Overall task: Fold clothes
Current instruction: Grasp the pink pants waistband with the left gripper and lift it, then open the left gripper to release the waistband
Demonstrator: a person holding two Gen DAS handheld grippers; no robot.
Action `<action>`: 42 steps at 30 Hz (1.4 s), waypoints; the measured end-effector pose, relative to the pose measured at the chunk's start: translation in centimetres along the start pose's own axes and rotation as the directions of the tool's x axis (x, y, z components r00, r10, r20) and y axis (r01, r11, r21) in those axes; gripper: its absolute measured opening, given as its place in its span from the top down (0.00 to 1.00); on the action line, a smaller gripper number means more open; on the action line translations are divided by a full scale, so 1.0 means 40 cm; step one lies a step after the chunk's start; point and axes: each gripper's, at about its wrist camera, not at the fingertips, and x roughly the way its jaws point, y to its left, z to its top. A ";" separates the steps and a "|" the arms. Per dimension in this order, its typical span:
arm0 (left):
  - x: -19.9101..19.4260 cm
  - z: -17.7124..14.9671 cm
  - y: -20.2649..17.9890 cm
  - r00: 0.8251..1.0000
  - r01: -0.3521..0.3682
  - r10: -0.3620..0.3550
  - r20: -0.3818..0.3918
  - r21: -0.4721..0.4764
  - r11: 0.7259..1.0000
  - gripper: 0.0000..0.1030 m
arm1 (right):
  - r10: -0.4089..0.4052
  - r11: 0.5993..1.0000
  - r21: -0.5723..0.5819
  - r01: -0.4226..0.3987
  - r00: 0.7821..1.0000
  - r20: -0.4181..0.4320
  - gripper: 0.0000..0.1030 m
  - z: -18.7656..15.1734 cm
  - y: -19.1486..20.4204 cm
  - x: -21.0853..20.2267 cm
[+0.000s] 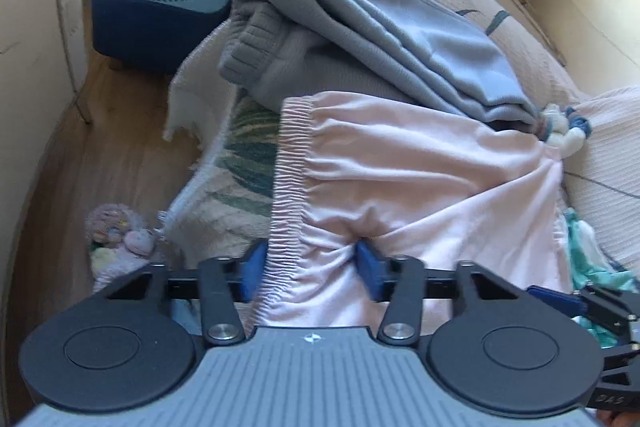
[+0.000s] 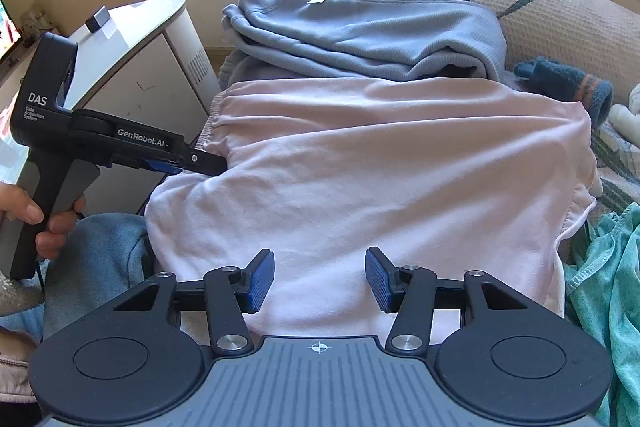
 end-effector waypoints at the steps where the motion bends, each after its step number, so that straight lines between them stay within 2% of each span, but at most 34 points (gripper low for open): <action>1: -0.002 0.001 -0.004 1.000 -0.001 0.001 -0.002 0.001 1.000 0.69 | 0.000 1.000 0.001 0.000 1.000 0.001 0.51 0.000 0.001 0.000; 3: -0.014 0.002 -0.018 1.000 -0.004 0.004 0.000 0.009 1.000 0.80 | 0.002 1.000 0.005 -0.002 1.000 0.002 0.51 -0.002 0.002 -0.001; 7: -0.057 0.009 -0.055 1.000 0.016 -0.016 0.019 0.026 1.000 0.88 | -0.006 1.000 0.008 0.006 1.000 0.004 0.51 -0.006 0.003 -0.005; 14: -0.133 0.020 -0.120 0.997 0.049 -0.052 0.051 0.057 0.997 0.90 | -0.038 0.997 0.073 0.034 0.998 0.049 0.51 -0.007 -0.028 -0.061; 17: -0.159 0.036 -0.215 0.992 0.102 -0.113 0.063 0.151 0.983 0.90 | -0.049 0.992 0.122 0.040 0.996 0.069 0.51 -0.026 -0.051 -0.105; 20: -0.165 0.040 -0.347 0.984 0.140 -0.165 0.069 0.279 0.950 0.90 | -0.057 0.985 0.168 0.042 0.995 0.085 0.51 -0.052 -0.069 -0.145; 24: -0.118 0.045 -0.523 0.974 0.192 -0.223 0.032 0.404 0.894 0.90 | -0.068 0.970 0.240 0.038 0.991 0.118 0.48 -0.097 -0.091 -0.194; 29: 0.006 0.032 -0.694 0.971 0.231 -0.228 -0.067 0.487 0.842 0.90 | -0.096 0.941 0.337 0.033 0.981 0.171 0.47 -0.139 -0.140 -0.245; 32: 0.088 -0.003 -0.751 0.973 0.230 -0.192 -0.127 0.510 0.829 0.89 | -0.116 0.922 0.385 0.035 0.975 0.189 0.47 -0.160 -0.177 -0.265; 34: 0.129 -0.029 -0.760 0.972 0.225 -0.161 -0.169 0.502 0.835 0.88 | -0.122 0.913 0.407 0.033 0.974 0.193 0.47 -0.171 -0.201 -0.274; 35: 0.136 -0.036 -0.754 0.970 0.231 -0.160 -0.184 0.489 0.841 0.85 | -0.124 0.909 0.414 0.033 0.973 0.194 0.47 -0.175 -0.212 -0.277; 37: 0.131 -0.039 -0.735 0.963 0.253 -0.175 -0.204 0.459 0.852 0.72 | -0.127 0.903 0.428 0.032 0.972 0.196 0.47 -0.182 -0.233 -0.284; 38: 0.116 -0.035 -0.721 0.961 0.263 -0.191 -0.202 0.445 0.856 0.58 | -0.126 0.904 0.427 0.030 0.972 0.198 0.47 -0.184 -0.239 -0.288; 39: 0.100 -0.029 -0.711 0.961 0.268 -0.203 -0.189 0.438 0.858 0.38 | -0.125 0.904 0.426 0.028 0.972 0.201 0.46 -0.185 -0.245 -0.292; 41: 0.063 -0.016 -0.691 0.964 0.264 -0.219 -0.151 0.439 0.859 0.18 | -0.132 0.908 0.417 0.033 0.969 0.211 0.45 -0.180 -0.253 -0.303; 42: 0.045 -0.011 -0.683 0.965 0.260 -0.224 -0.133 0.440 0.859 0.18 | -0.137 0.911 0.411 0.037 0.967 0.215 0.44 -0.176 -0.256 -0.308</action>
